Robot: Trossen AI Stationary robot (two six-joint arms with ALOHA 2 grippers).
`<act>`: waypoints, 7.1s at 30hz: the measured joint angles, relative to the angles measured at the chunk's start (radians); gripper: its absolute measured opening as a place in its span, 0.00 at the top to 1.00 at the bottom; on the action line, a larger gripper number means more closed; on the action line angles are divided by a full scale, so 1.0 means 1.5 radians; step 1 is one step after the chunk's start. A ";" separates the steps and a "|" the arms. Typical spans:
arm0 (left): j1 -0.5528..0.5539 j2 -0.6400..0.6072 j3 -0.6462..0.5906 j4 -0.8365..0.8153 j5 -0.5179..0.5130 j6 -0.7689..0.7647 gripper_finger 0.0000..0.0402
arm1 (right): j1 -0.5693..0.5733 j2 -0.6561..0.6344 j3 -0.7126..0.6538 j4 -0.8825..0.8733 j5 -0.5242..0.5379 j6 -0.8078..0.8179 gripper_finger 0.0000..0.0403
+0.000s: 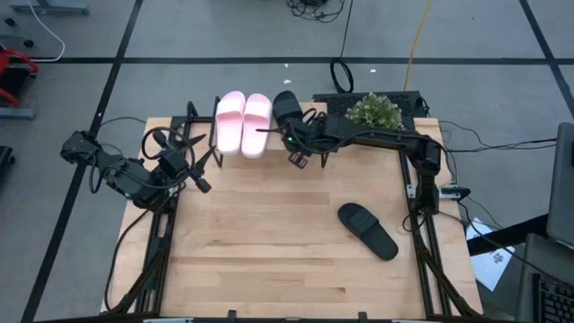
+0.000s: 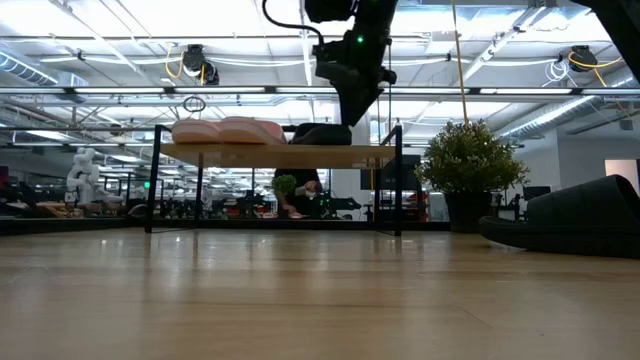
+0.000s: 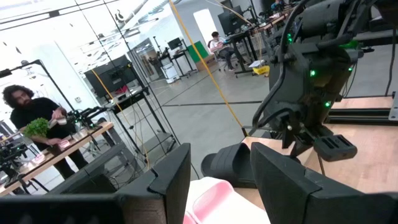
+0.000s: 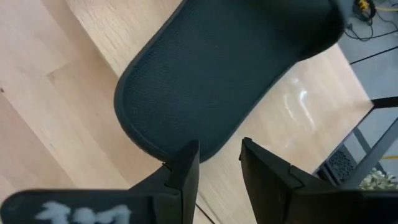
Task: Pick and place slides into the shelf
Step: Put the left black slide on the shelf, then put the black slide on the shelf
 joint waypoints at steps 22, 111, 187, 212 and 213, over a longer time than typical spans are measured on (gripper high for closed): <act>0.000 0.000 0.000 0.001 0.000 -0.006 0.56 | -0.014 -0.048 -0.009 0.008 -0.003 0.026 0.73; 0.000 0.000 0.000 0.002 0.000 -0.009 0.56 | -0.062 -0.067 -0.142 0.156 -0.136 0.044 0.79; 0.000 0.000 0.000 0.003 -0.001 0.025 0.56 | -0.163 -0.067 -0.141 0.354 -0.108 0.025 0.79; 0.000 0.000 0.000 0.020 -0.001 0.025 0.56 | -0.157 -0.135 -0.142 0.296 -0.089 -0.012 0.79; 0.000 0.000 0.000 0.020 -0.001 0.023 0.56 | -0.153 -0.147 -0.142 0.281 -0.092 -0.013 0.79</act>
